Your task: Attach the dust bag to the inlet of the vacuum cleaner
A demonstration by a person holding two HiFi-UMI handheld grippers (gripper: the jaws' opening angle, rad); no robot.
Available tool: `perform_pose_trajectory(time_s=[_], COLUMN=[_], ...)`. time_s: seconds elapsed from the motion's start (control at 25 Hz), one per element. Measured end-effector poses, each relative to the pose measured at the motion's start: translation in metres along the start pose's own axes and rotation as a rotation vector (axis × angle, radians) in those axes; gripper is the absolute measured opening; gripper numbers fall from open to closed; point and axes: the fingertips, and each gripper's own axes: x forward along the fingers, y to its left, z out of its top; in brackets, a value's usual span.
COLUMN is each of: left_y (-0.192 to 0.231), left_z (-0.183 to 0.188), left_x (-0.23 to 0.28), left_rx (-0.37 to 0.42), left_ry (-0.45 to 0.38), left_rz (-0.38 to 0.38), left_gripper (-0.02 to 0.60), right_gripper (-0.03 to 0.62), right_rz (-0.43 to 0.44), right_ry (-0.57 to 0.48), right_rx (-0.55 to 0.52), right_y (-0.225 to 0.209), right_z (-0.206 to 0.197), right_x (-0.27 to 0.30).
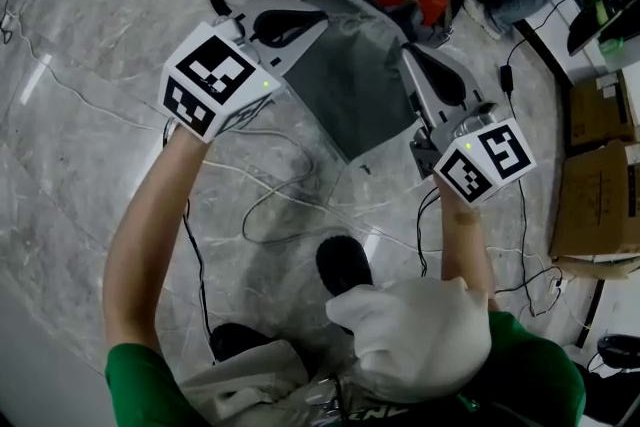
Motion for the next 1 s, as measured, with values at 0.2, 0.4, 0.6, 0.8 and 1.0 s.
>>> perform_pose_trajectory(time_s=[0.2,0.4,0.6,0.8,1.0], left_y=[0.000,-0.001,0.011,0.018,0.020], left_z=[-0.007,-0.020,-0.047,-0.076,-0.113], left_x=[-0.022,-0.046,-0.070,-0.084,-0.089], left_rx=[-0.040,-0.060,-0.094,-0.145,-0.164], left_ry=[0.014,0.039,0.058,0.068,0.089], left_rz=[0.005,0.018,0.063,0.097,0.108], left_gripper=[0.005,0.005,0.005,0.005,0.005], right_gripper=[0.009,0.009,0.009,0.009,0.009], right_rz=[0.073,0.149,0.267,0.316,0.308], right_ry=[0.010,0.029,0.073,0.108,0.135], right_rx=[-0.016,0.004,0.024,0.053,0.106], right_y=[0.032,0.065,0.110,0.127,0.120], right_z=[-0.002,-0.013,-0.036,-0.068,-0.096], right_x=[0.015,0.036,0.064,0.084,0.106])
